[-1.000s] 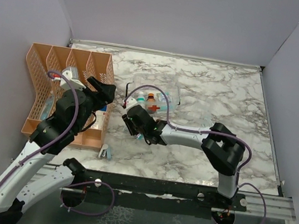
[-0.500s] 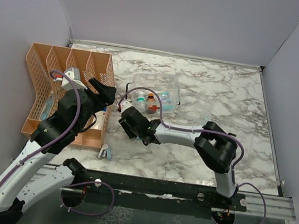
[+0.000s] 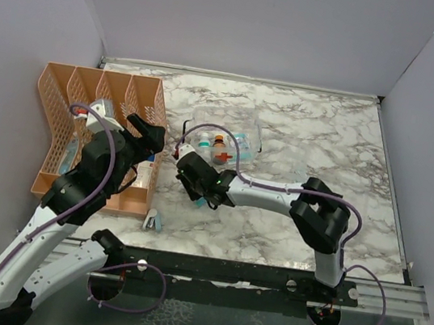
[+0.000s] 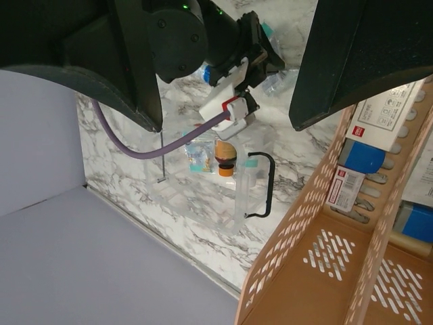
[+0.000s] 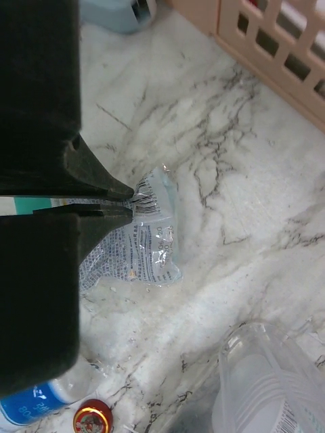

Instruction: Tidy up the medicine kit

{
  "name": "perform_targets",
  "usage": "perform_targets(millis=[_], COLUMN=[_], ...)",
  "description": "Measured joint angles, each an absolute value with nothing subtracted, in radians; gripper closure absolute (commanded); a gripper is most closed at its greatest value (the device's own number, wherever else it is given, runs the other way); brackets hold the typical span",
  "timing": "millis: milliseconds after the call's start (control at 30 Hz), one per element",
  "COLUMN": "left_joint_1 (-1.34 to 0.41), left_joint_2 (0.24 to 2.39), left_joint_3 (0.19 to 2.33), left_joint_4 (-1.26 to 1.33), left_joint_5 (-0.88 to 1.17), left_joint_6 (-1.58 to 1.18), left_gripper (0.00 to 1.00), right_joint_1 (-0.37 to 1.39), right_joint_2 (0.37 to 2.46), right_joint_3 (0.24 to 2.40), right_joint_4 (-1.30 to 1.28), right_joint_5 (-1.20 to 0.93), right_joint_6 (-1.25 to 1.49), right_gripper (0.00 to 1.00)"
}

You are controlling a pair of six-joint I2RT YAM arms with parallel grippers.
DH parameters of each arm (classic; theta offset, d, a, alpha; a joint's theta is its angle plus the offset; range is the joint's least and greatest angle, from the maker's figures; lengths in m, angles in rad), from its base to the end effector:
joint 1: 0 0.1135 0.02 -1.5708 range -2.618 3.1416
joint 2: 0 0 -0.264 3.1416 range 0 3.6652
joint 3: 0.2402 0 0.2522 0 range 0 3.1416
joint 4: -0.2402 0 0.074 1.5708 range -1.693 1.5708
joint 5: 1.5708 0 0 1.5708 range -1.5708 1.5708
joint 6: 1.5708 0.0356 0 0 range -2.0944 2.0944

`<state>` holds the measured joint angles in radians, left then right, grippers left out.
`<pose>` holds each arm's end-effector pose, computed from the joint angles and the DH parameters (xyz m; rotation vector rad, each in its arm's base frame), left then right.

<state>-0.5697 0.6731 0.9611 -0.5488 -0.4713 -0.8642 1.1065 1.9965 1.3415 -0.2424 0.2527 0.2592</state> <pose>0.1212 -0.0584 0.3779 -0.5962 1.7428 -0.5864 0.1994 0.3782 0.1675 -0.9078 2.2780 0.2997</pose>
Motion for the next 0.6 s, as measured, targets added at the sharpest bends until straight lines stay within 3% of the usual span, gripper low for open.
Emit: perform_targets(millis=[300,600], left_joint_1=[-0.570,-0.570], left_joint_2=[0.681,0.777], left_joint_3=[0.963,1.043], left_joint_4=[-0.470,-0.321], left_joint_5=[-0.380,-0.113], left_joint_6=[-0.759,-0.715], left_gripper=[0.12,0.12], right_joint_1=[1.047,0.718], right_joint_2=[1.721,1.471], right_joint_3=[1.333,1.241], right_joint_4=[-0.283,-0.137], right_joint_5=[-0.030,-0.445], right_joint_6=[0.321,0.497], right_gripper=[0.99,0.99])
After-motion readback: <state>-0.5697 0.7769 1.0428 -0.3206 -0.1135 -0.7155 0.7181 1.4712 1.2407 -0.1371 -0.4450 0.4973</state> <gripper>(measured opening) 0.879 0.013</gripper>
